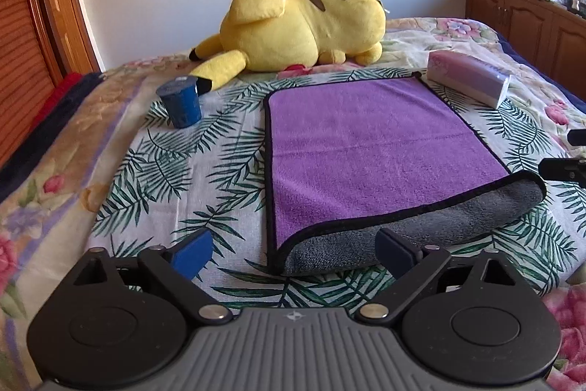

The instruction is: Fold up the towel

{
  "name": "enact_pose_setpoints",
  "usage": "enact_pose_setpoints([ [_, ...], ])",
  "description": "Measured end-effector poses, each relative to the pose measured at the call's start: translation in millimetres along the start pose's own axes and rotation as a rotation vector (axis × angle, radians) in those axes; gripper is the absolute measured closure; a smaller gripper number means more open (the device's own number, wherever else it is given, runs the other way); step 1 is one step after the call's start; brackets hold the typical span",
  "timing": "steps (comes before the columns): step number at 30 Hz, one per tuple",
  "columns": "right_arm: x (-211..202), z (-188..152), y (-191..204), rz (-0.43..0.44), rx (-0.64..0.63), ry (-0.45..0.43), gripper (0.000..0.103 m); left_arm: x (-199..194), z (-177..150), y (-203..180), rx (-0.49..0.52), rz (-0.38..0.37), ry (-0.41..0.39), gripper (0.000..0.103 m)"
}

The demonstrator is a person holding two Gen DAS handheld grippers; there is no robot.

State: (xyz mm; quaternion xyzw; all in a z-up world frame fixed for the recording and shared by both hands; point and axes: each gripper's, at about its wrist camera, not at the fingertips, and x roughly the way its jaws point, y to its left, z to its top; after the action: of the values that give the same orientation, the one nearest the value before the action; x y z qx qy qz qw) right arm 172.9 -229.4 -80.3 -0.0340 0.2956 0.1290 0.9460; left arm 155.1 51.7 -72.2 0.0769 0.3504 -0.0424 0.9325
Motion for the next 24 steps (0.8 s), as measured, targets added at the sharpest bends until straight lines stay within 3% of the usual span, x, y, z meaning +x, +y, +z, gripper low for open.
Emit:
enact_pose_setpoints([
  [1,1.7,-0.2,-1.0,0.003,0.004,0.009,0.0,2.9,-0.1,1.8,-0.001,-0.013,0.009,0.012],
  [3,5.2,-0.9,-2.3,0.002,0.009,0.029,0.0,9.2,-0.1,5.9,-0.008,-0.042,0.031,0.029],
  [8,11.4,-4.2,-4.2,0.016,0.018,0.067,0.002,20.1,-2.4,8.8,-0.002,-0.068,0.058,0.042],
  [9,12.6,-3.9,-4.7,0.02,0.019,0.071,0.009,21.6,-2.7,9.5,-0.003,-0.075,0.062,0.046],
  [11,15.0,-4.4,-5.0,0.032,0.025,0.086,0.016,24.6,-2.9,10.7,-0.005,-0.087,0.067,0.05],
  [24,28.0,-8.1,-9.7,0.081,0.057,0.148,0.022,38.5,-8.6,17.7,-0.026,-0.099,0.105,0.069],
])
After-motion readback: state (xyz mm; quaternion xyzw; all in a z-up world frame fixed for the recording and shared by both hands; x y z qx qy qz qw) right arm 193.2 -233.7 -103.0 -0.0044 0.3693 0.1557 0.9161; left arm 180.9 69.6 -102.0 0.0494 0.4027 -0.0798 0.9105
